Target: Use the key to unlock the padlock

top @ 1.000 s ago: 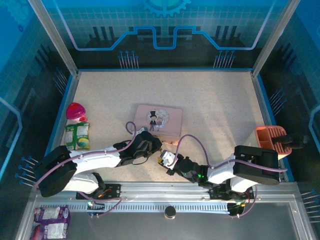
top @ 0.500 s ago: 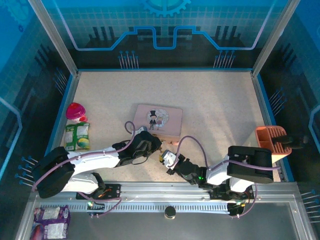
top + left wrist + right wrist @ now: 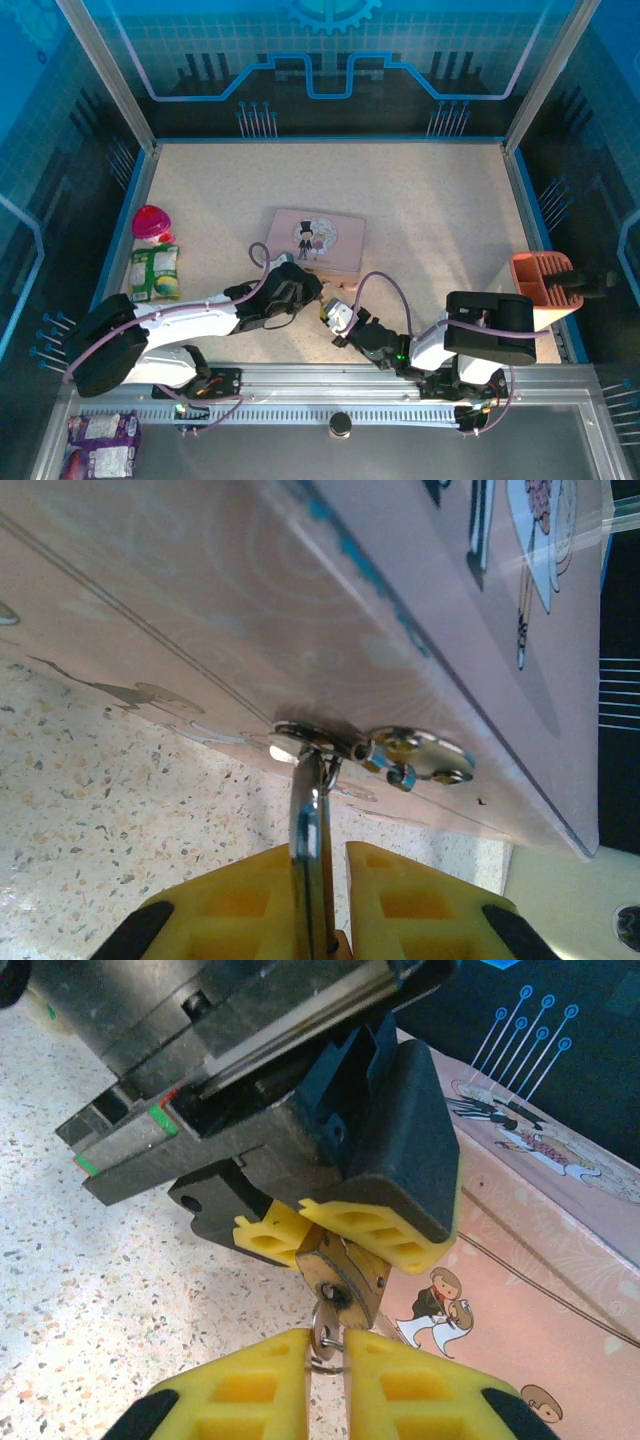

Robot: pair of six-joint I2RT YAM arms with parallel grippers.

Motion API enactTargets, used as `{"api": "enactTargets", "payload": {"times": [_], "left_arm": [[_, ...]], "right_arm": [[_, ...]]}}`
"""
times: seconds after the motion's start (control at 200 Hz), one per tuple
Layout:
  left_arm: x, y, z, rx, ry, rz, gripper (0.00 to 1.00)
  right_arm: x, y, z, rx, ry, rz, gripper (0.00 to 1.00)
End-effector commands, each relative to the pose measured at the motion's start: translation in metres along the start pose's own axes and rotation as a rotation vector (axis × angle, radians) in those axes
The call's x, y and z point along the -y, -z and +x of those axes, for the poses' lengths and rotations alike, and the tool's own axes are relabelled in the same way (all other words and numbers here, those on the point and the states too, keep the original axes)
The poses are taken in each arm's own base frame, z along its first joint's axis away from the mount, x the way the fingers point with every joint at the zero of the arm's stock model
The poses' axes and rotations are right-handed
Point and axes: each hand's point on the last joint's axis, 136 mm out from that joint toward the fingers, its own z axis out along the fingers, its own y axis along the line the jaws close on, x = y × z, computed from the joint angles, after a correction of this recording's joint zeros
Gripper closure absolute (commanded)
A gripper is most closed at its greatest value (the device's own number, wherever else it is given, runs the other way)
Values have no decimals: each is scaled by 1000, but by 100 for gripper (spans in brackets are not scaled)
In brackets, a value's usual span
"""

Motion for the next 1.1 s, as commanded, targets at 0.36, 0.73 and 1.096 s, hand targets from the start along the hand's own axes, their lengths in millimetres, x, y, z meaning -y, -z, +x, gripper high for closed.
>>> {"api": "enactTargets", "payload": {"times": [0.36, 0.73, 1.096], "left_arm": [[51, 8, 18, -22, -12, 146, 92], [49, 7, 35, -47, -8, 111, 93], [44, 4, 37, -44, 3, 112, 94]], "right_arm": [[0, -2, -12, 49, -13, 53, 90], [8, -4, -25, 63, 72, 226, 93], [18, -10, -18, -13, -247, 129, 97]]}}
